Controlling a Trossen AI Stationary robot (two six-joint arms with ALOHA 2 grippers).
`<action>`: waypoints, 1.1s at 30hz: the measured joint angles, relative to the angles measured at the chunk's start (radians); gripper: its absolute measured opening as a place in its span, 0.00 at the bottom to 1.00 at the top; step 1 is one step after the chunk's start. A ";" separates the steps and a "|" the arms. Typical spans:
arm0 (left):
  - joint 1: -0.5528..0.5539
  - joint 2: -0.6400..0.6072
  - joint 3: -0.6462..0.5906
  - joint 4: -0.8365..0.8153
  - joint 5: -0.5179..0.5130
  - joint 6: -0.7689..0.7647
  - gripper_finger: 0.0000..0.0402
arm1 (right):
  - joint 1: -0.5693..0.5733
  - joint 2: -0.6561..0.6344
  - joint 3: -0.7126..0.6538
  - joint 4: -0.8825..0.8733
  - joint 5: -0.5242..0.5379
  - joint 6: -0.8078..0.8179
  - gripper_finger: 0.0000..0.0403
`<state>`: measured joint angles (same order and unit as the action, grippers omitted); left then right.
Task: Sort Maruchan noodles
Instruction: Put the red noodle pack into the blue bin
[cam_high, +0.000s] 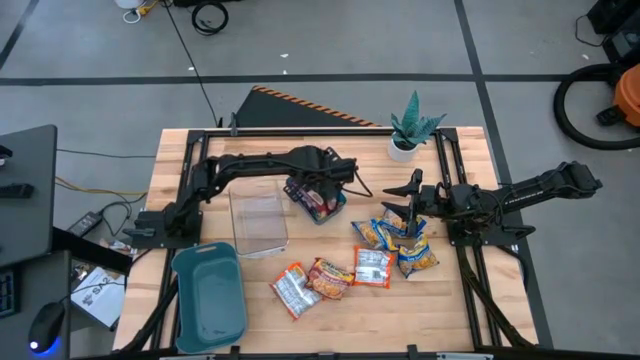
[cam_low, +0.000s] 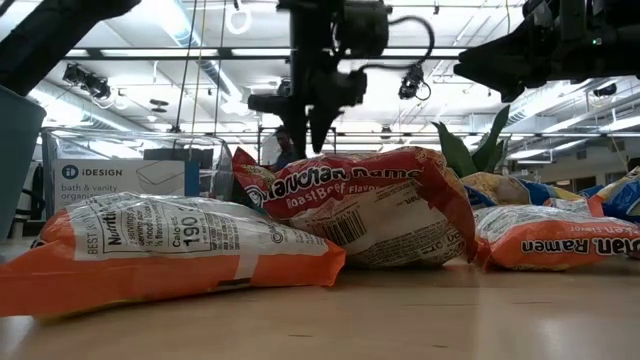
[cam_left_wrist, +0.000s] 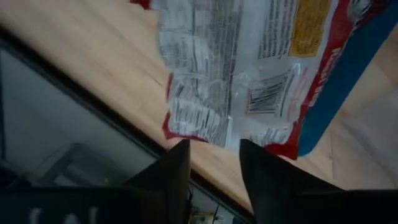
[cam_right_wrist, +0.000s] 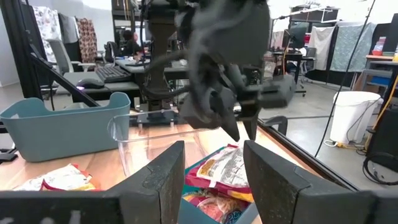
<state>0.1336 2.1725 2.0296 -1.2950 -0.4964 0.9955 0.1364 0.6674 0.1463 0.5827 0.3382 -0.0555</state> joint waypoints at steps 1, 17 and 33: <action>-0.009 -0.003 0.010 -0.003 0.000 -0.013 0.39 | 0.000 0.000 0.000 0.000 0.000 0.000 0.42; 0.027 -0.002 -0.022 0.091 0.304 -0.148 0.44 | 0.000 0.000 0.000 0.008 0.000 0.003 0.42; -0.001 0.001 0.065 0.045 0.287 -0.269 0.44 | 0.000 0.000 0.000 0.007 0.000 -0.008 0.42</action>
<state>0.1322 2.1731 2.0951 -1.2502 -0.2098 0.7261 0.1364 0.6674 0.1463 0.5896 0.3381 -0.0631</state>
